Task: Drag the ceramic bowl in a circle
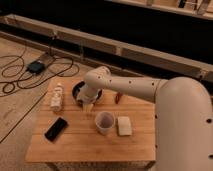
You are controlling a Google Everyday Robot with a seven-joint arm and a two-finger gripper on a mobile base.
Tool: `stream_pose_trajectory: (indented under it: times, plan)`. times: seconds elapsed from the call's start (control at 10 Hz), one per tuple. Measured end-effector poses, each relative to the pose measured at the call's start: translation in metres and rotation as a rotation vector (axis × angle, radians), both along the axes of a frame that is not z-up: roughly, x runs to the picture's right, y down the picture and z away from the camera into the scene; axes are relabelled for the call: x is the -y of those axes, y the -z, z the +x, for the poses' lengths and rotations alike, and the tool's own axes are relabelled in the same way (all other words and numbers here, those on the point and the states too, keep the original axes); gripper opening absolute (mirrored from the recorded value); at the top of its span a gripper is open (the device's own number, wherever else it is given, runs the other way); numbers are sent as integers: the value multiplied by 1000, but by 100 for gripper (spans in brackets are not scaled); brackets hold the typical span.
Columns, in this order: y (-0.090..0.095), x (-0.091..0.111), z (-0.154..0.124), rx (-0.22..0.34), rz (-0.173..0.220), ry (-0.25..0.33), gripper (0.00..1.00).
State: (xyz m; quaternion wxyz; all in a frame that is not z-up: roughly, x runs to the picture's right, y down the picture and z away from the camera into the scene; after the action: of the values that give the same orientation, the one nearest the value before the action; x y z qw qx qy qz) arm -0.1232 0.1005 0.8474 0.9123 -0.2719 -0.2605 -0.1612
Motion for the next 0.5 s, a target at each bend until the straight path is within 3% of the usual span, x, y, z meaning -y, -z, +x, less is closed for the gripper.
stream_pose_trajectory:
  times: [0.5]
  plan:
    - [-49,14,30,-73,12,67,66]
